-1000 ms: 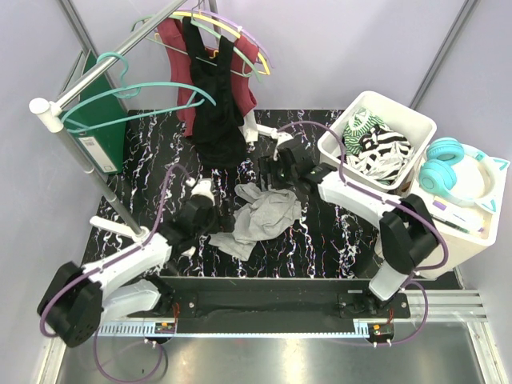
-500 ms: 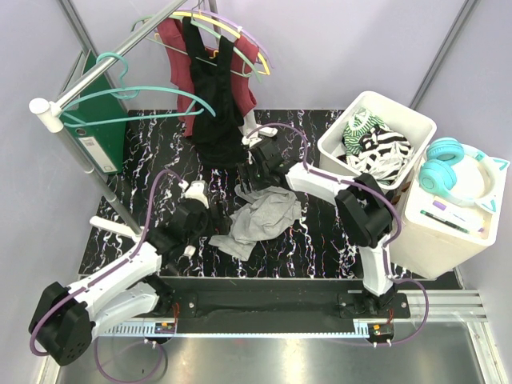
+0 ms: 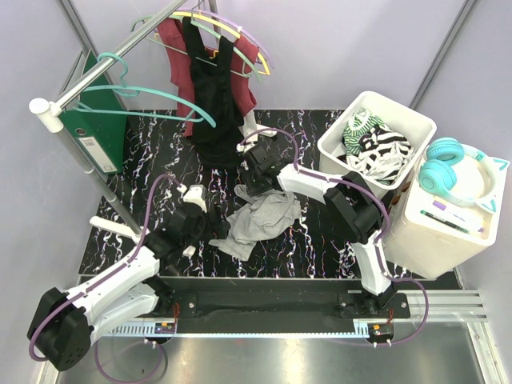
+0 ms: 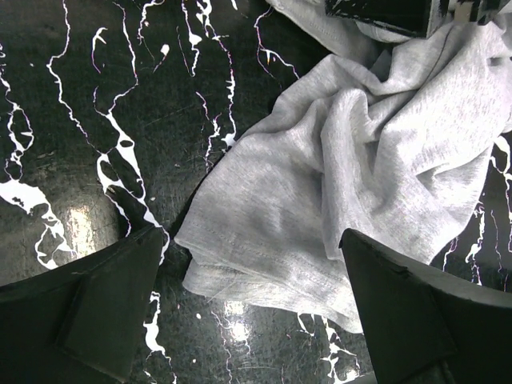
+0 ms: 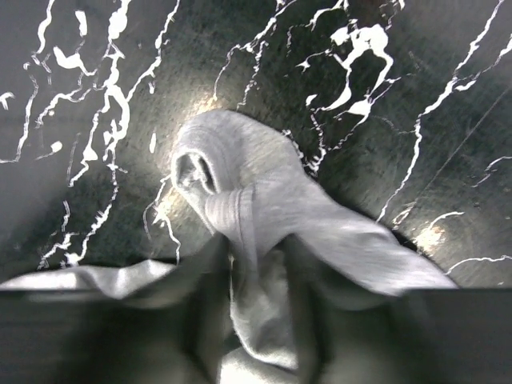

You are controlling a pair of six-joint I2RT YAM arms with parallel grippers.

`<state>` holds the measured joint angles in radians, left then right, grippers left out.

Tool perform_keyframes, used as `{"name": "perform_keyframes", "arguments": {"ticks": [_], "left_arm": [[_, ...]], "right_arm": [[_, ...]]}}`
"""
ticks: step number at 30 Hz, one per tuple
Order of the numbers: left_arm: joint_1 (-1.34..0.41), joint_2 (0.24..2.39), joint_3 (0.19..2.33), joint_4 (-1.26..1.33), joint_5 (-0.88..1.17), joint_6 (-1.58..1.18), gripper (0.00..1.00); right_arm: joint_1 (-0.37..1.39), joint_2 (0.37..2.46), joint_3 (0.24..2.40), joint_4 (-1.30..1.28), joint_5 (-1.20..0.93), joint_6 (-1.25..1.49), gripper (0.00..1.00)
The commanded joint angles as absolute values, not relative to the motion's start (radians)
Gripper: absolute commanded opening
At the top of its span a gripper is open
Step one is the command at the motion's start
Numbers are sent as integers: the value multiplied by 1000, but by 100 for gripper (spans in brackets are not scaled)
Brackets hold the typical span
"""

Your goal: Place the tank top on the hanger

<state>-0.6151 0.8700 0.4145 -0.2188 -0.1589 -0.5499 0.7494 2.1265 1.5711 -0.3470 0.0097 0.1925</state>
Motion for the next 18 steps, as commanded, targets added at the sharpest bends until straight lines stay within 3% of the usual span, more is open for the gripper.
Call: {"name": "perform_keyframes", "arguments": {"ticks": [1,5,11,18], "left_arm": [[-609,848,405,-189,-133,-546,99],[-604,861,420,-183,-129,-548,99],[-603,936,489,-103,-117,-535,99],[-603,1167,633,23,-28,-546,99]], "right_arm": [[762,2129,1626,-371,93,195,22],[764,2063,1609,-382,126,195,12],[764,1809,1482,-396,219,193,16],[764,1533,1252,-400,351,219,22]]}}
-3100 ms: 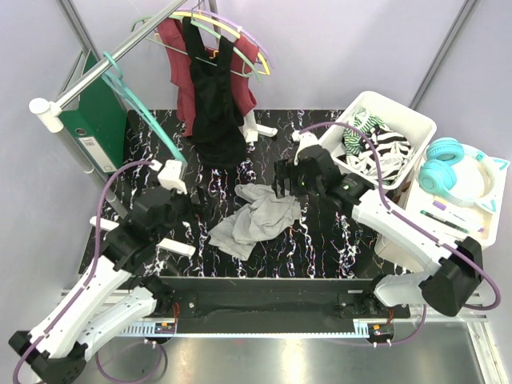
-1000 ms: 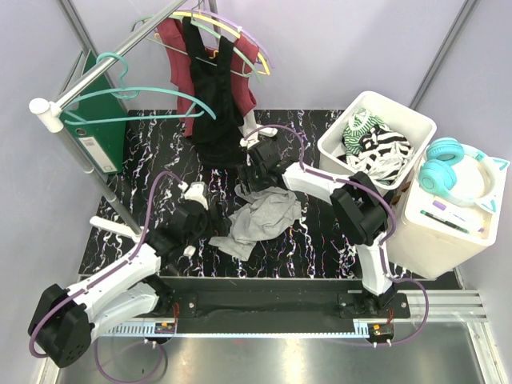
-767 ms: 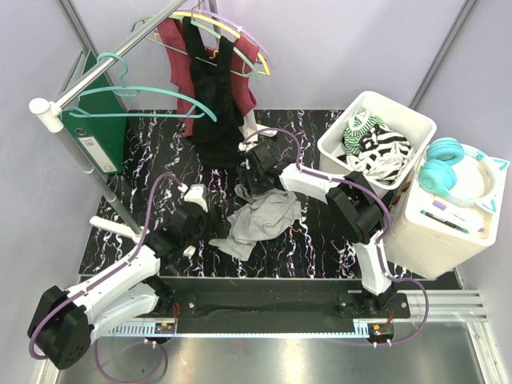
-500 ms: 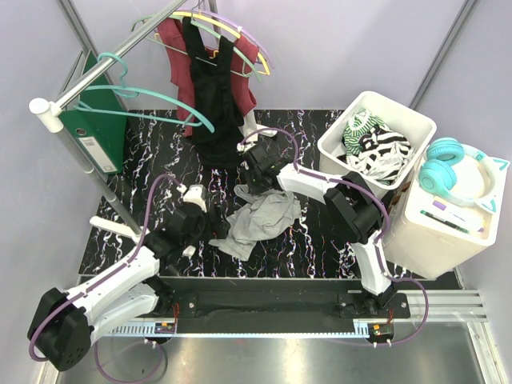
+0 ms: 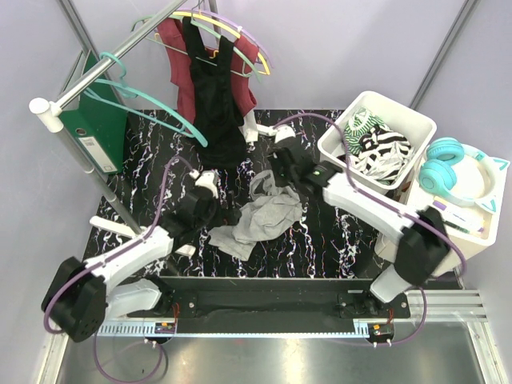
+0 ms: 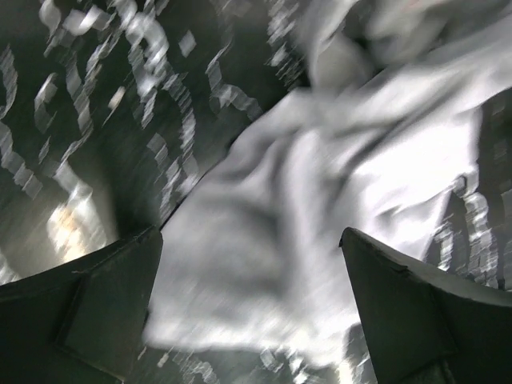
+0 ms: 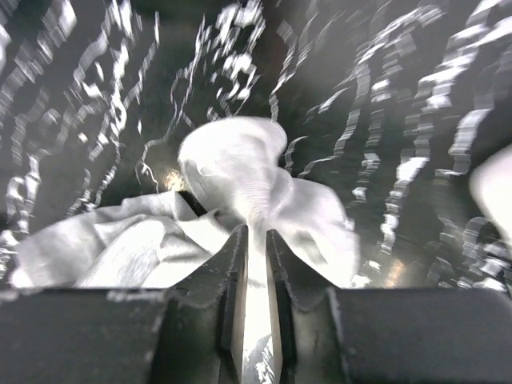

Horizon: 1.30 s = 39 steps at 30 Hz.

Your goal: Place the tank top on the hanger

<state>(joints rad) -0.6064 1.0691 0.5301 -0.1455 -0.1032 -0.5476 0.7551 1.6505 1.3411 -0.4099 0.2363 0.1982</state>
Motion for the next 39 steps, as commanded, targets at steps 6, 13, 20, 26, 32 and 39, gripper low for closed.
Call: {"name": "perform_keyframes", "arguments": {"ticks": [6,13,20,26,32,39], "left_arm": [[-603,1330,732,193,69,-560,98],[-600,1523,901,154,-79,-482,91],[-542,1660,953,127,-84,-526,89],[-514,1570,830,186,-90,-554,89],[-485,1438,697,181,-84,-552,92],[-471,1316,615,135,-84,-516,97]], "right_arm": [[764,1419,1152,-402,408,253,20],[762,1390,1118,-397,344,285,20],[762,1414,1118,-359,266,298,28],[762,1549,1232,-318,150,293,42],[762,1745,1377,-298,127,290,60],[762,1934,1477,-348,264,287,67]]}}
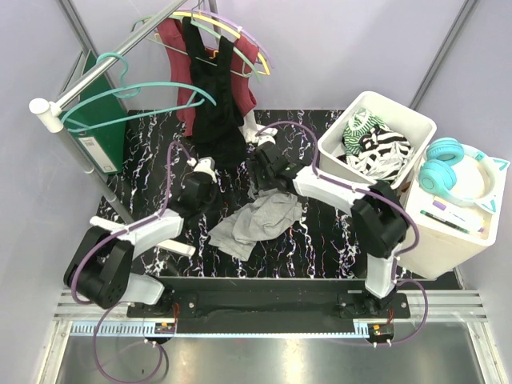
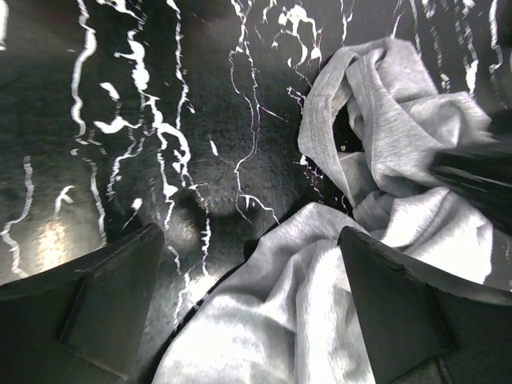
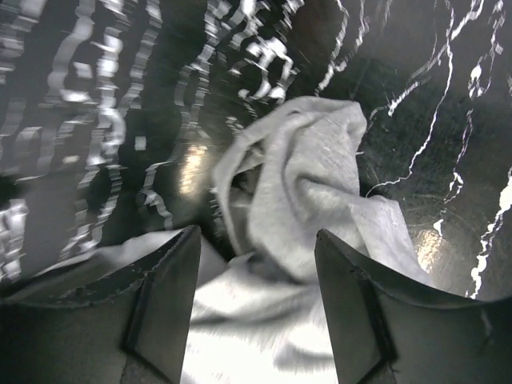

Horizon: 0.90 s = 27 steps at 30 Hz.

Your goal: Place the tank top on the hanger

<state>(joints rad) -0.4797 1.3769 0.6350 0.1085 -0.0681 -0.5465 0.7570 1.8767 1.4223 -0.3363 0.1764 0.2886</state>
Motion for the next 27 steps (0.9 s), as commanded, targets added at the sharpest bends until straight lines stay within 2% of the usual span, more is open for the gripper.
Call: {"name": "perform_keyframes", "arguments": {"ticks": [1,6,8,12,13,15,20,27], "left_arm": [[-471,1302,612,129,-83,-511,97],[-469,1285,609,120,-75,-495,97],[-471,1290,614,120,-69,-492,97],[-469,1319,640,138,-38,-497,94],[-469,1339,646,141,-32,-500,92],[-471,1364,679,150,-11,-509,91],[-502,1446,774,173,-5,-514,89],[-529,1630,937,175,34,-512,88]], "right_arm": [[762,1945,1479,-353,274,287,67],[755,2014,1489,-364,314,281,69],[749,2034,1497,-370,330,282,64],[742,2000,1493,-380,337,278,8],[742,1982,1480,-385,341,276,4],[736,1910,1460,-385,347,273,0],[716,1712,1350,-388,333,279,0],[704,1562,1221,-390,311,310,0]]}}
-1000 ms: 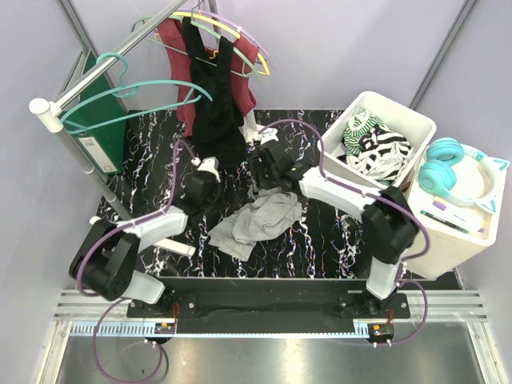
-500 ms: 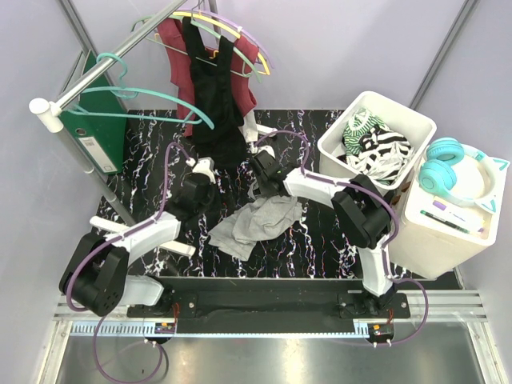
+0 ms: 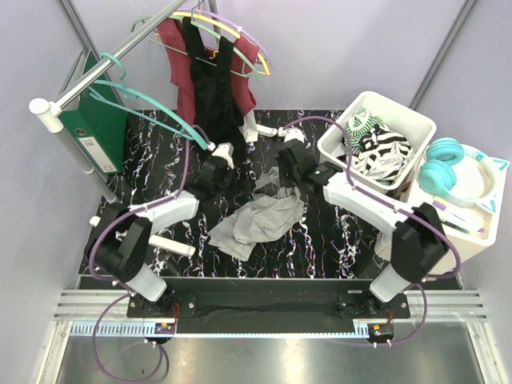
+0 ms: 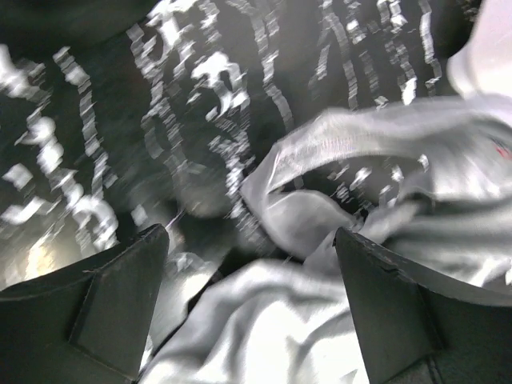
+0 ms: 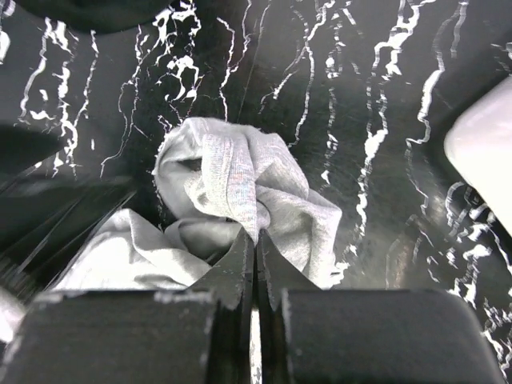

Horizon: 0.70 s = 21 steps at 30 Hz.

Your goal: Place the tank top on the hanger

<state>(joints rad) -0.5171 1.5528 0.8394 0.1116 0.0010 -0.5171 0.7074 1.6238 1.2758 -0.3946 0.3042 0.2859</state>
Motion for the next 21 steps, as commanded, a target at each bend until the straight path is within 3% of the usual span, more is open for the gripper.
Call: {"name": "perform_keyframes", "arguments": {"ticks": [1,9,21], "left_arm": [[-529,1650,978,170,34,-512,88],[-552,1762,1072,179,71,-489,78],[-564,1913,1163,172,97,-463,74]], "right_arm": [[701,1540,1200,-390,311,317,0],[683,1460,1140,-391,279,322,0],[676,1408,1127,-390,236,324,0]]}}
